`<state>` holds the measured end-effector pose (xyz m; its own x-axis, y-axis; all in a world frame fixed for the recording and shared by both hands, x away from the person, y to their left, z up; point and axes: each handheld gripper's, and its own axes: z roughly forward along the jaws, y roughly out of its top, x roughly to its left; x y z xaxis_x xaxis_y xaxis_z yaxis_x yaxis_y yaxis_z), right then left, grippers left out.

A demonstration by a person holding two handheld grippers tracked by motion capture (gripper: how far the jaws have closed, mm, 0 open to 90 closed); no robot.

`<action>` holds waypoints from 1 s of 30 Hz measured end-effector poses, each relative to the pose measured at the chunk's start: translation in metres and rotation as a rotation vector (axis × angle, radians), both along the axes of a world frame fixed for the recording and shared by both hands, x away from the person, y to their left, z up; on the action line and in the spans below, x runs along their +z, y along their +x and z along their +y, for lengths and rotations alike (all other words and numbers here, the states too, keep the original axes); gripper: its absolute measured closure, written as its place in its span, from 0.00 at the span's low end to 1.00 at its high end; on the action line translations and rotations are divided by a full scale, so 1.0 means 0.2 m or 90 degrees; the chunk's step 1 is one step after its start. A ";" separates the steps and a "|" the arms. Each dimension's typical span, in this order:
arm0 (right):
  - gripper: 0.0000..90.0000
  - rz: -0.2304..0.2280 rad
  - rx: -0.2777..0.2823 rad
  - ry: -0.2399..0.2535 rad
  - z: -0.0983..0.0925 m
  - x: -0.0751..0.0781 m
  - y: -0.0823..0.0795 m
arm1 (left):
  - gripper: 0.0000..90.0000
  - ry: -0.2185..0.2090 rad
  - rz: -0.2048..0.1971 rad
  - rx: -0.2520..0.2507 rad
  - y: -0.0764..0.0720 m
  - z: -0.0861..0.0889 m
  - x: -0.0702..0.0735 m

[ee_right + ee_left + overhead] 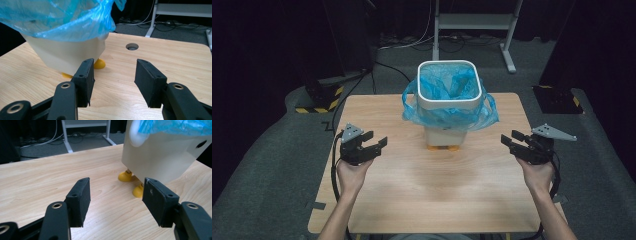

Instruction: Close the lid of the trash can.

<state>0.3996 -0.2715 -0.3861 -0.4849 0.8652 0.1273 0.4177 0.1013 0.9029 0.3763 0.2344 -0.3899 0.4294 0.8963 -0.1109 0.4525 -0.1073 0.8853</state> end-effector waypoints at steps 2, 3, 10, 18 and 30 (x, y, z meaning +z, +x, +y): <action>0.55 0.003 0.000 0.001 0.00 -0.02 0.00 | 0.43 -0.002 0.008 0.000 0.00 0.00 -0.02; 0.55 0.005 0.000 0.001 0.00 -0.04 0.00 | 0.43 0.000 0.012 0.000 0.00 0.00 -0.04; 0.55 0.020 -0.005 -0.003 0.00 -0.13 0.00 | 0.42 -0.003 0.023 0.006 -0.02 0.00 -0.12; 0.55 0.034 -0.009 -0.012 0.02 -0.20 0.01 | 0.41 -0.002 0.042 0.010 -0.01 0.01 -0.21; 0.54 0.058 -0.005 -0.028 0.03 -0.28 0.03 | 0.38 0.026 0.053 -0.007 0.06 -0.04 -0.28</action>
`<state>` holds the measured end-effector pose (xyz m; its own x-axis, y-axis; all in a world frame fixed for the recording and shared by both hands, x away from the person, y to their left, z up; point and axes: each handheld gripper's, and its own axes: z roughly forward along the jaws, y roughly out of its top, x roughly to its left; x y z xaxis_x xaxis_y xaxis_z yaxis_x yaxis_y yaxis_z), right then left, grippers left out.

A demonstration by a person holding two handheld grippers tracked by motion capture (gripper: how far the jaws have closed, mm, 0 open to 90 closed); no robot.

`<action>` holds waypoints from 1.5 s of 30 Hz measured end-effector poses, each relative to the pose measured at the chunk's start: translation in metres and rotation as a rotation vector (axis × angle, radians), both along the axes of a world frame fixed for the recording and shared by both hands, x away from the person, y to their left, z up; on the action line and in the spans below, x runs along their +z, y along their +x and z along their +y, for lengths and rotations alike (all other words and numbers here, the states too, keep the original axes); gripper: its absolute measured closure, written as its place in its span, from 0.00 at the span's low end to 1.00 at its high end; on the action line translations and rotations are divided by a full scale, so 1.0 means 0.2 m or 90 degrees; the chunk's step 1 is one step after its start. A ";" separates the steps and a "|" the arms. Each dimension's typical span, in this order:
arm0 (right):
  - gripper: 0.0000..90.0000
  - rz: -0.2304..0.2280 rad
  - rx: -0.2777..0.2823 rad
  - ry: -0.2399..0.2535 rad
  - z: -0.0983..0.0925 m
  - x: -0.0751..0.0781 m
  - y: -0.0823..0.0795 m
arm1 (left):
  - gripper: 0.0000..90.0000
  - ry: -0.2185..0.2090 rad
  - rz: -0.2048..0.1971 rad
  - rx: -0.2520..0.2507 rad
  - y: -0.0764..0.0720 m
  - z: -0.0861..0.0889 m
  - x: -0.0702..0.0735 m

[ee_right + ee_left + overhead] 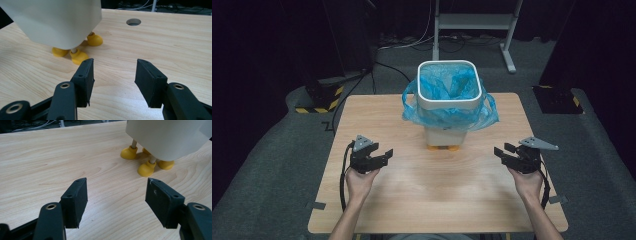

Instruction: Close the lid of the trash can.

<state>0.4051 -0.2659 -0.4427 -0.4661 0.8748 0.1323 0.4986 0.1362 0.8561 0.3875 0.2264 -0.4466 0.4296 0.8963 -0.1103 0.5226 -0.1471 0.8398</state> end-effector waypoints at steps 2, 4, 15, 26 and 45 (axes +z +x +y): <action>0.54 0.004 -0.005 0.000 0.00 -0.01 0.00 | 0.37 -0.001 0.005 -0.001 0.01 -0.01 -0.01; 0.54 0.008 -0.008 -0.002 -0.01 -0.03 0.01 | 0.36 0.003 0.014 0.000 0.03 -0.01 -0.03; 0.55 0.029 -0.013 -0.008 0.02 -0.11 0.08 | 0.35 0.026 0.034 0.010 0.11 -0.05 -0.10; 0.55 0.048 -0.028 -0.034 0.04 -0.20 0.17 | 0.36 0.028 0.048 0.043 0.15 -0.03 -0.19; 0.55 0.046 -0.040 -0.100 0.08 -0.29 0.23 | 0.36 0.073 0.075 0.076 0.22 -0.02 -0.30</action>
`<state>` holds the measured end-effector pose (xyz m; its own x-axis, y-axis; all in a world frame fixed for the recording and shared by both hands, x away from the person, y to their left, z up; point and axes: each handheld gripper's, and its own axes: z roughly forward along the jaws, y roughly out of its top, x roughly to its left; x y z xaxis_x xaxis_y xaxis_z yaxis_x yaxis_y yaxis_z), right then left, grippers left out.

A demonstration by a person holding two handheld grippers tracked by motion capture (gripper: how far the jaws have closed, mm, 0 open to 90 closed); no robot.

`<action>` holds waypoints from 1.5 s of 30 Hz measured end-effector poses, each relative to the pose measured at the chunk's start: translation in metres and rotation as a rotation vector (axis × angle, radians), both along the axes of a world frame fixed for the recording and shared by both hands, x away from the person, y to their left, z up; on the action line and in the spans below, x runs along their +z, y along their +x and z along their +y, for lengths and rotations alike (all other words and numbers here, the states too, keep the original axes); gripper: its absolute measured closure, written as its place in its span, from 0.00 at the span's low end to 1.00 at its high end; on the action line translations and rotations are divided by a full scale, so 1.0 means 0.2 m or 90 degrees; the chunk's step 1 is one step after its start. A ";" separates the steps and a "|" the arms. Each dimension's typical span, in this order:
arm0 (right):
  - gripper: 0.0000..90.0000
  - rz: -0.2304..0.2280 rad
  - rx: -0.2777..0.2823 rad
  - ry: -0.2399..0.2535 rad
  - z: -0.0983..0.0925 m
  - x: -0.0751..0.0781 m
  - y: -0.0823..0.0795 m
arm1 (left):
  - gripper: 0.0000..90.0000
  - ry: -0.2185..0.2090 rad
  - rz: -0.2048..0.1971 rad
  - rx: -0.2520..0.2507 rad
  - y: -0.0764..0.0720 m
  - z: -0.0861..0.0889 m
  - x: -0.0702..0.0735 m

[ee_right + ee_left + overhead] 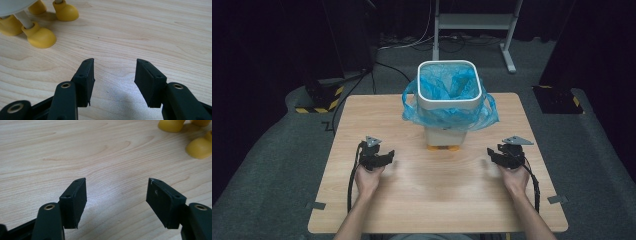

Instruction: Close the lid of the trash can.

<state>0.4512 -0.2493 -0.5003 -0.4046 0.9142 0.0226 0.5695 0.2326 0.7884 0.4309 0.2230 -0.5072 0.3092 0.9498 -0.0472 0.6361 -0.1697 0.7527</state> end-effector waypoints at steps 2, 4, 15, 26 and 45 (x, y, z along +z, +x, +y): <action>0.55 0.000 -0.001 0.001 0.00 -0.01 0.00 | 0.36 0.000 -0.001 0.003 0.01 0.00 -0.01; 0.55 0.001 -0.004 -0.003 0.00 -0.01 0.01 | 0.36 0.003 -0.003 0.005 0.01 0.00 -0.01; 0.55 0.009 -0.009 -0.009 0.01 -0.05 0.03 | 0.37 0.021 0.000 0.008 0.03 -0.02 -0.05; 0.54 0.013 -0.014 -0.007 0.02 -0.07 0.04 | 0.36 0.027 0.004 0.013 0.04 -0.02 -0.08; 0.52 0.022 -0.017 -0.028 0.03 -0.11 0.06 | 0.36 0.028 -0.004 0.014 0.06 -0.03 -0.10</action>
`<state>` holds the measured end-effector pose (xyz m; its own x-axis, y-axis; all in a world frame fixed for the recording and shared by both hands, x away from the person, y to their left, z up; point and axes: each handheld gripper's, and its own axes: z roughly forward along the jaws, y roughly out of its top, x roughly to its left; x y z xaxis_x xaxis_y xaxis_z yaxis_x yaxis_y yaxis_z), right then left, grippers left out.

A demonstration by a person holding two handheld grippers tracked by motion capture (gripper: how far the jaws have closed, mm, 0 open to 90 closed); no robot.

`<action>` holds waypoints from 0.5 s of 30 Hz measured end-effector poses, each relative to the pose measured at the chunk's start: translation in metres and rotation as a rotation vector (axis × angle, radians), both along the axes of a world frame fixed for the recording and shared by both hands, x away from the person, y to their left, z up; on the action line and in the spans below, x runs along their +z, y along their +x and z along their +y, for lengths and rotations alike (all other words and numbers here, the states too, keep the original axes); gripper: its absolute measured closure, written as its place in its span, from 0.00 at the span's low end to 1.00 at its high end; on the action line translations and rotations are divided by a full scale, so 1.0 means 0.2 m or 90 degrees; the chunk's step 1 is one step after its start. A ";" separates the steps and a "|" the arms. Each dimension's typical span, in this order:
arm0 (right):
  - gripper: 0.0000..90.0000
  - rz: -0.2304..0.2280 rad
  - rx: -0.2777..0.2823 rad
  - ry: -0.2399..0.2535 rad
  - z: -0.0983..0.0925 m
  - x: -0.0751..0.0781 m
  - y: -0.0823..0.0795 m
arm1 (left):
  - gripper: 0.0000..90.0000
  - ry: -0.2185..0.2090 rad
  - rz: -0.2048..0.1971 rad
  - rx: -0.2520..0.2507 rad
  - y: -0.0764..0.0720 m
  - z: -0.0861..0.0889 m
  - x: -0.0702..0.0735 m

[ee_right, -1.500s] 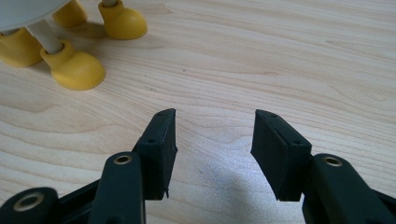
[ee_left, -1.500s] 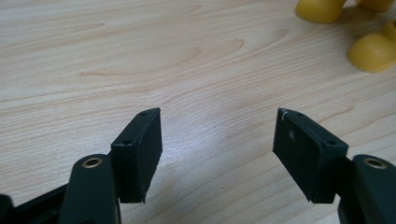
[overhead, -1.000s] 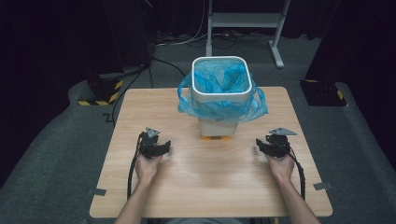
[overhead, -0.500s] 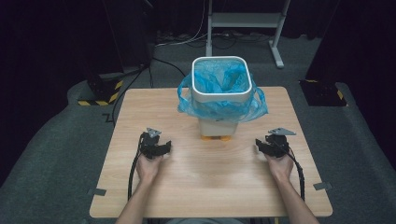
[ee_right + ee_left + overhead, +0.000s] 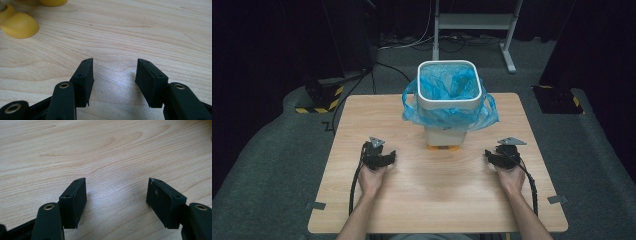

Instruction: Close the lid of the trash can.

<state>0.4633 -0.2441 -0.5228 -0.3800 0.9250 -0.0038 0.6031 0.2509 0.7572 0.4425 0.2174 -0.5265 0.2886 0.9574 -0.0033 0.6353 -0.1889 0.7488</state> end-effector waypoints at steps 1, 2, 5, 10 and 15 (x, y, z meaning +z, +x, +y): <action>0.52 -0.003 0.001 -0.007 0.00 0.00 0.00 | 0.36 0.000 0.000 0.000 0.00 0.00 0.00; 0.52 -0.002 0.001 -0.007 0.00 0.00 0.00 | 0.36 0.000 0.000 0.000 0.00 0.00 0.00; 0.51 -0.004 0.002 -0.009 0.00 0.00 0.00 | 0.35 0.000 0.000 0.002 0.00 0.00 0.00; 0.46 -0.001 -0.001 -0.008 0.00 0.00 0.00 | 0.34 0.000 0.001 0.001 0.00 0.00 0.00; 0.44 0.000 -0.006 -0.007 0.00 0.00 0.00 | 0.34 -0.001 0.001 0.000 0.00 0.00 0.00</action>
<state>0.4639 -0.2438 -0.5233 -0.3713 0.9284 -0.0139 0.6057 0.2535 0.7543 0.4427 0.2174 -0.5267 0.2884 0.9575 -0.0049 0.6370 -0.1880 0.7476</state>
